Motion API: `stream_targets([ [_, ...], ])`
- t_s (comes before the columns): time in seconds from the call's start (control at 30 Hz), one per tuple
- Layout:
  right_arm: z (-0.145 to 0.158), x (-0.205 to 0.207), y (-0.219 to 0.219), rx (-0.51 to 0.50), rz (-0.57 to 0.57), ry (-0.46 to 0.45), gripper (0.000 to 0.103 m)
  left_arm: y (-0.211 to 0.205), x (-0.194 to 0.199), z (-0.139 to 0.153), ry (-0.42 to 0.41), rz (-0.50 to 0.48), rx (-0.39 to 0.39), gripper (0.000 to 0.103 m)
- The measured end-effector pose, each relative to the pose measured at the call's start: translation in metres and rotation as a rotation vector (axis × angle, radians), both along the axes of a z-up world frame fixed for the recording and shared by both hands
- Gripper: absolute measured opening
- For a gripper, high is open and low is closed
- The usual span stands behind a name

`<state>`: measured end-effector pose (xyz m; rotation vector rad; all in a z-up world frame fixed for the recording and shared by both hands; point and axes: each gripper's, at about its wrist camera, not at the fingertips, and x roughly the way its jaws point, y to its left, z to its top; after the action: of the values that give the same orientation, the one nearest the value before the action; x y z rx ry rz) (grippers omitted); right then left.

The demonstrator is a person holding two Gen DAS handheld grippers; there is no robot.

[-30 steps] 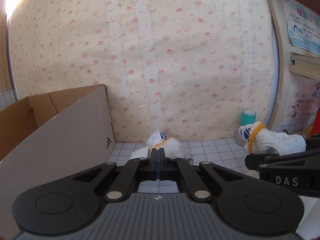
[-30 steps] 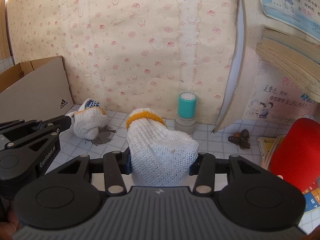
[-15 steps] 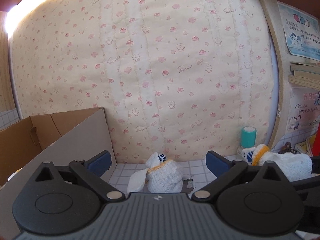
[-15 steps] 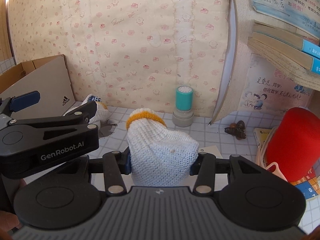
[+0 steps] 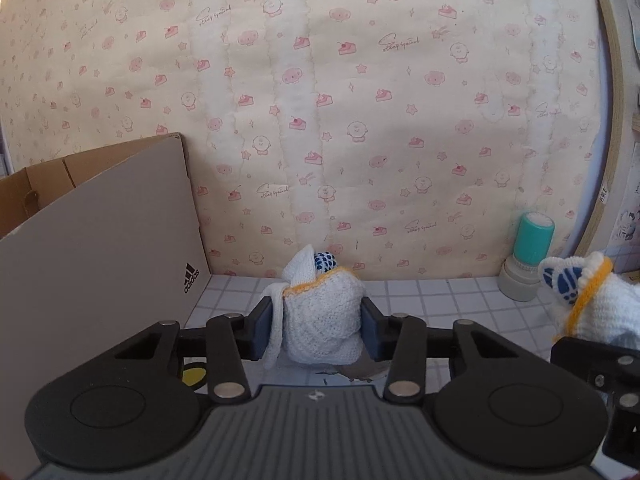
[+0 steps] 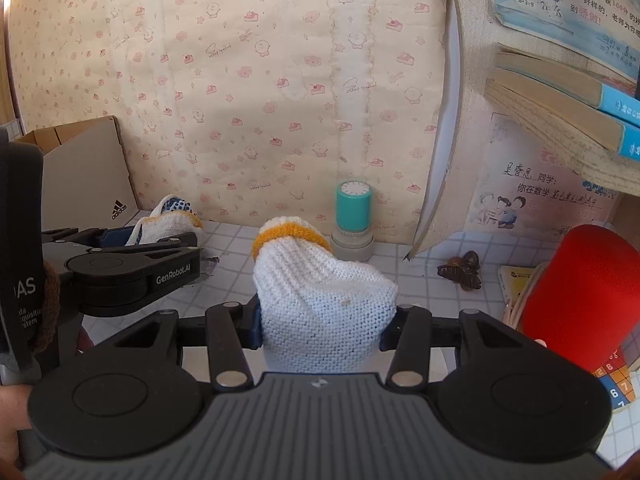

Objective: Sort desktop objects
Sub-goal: 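Lift both held gloves and carry them over the cardboard box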

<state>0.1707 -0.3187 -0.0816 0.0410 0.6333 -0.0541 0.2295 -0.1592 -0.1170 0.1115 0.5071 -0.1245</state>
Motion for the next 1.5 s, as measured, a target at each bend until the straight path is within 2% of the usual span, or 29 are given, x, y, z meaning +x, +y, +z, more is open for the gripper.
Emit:
stream_targets([
  [0.17, 0.003, -0.004, 0.004, -0.007, 0.004, -0.008, 0.047, 0.001, -0.017, 0.01, -0.027, -0.008, -0.008, 0.045],
  [0.4, 0.01, -0.016, 0.016, -0.02, 0.009, -0.013, 0.047, 0.011, -0.056, 0.04, -0.074, 0.014, -0.001, 0.045],
  [0.77, 0.03, -0.058, 0.04, -0.026, -0.022, -0.023, 0.047, 0.048, -0.119, 0.068, -0.106, 0.042, -0.004, 0.045],
  [1.03, 0.045, -0.093, 0.068, -0.048, -0.016, -0.054, 0.047, 0.068, -0.161, 0.084, -0.163, 0.053, 0.005, 0.045],
  [1.5, 0.063, -0.126, 0.118, -0.089, 0.039, -0.103, 0.047, 0.106, -0.2, 0.102, -0.22, 0.085, -0.019, 0.045],
])
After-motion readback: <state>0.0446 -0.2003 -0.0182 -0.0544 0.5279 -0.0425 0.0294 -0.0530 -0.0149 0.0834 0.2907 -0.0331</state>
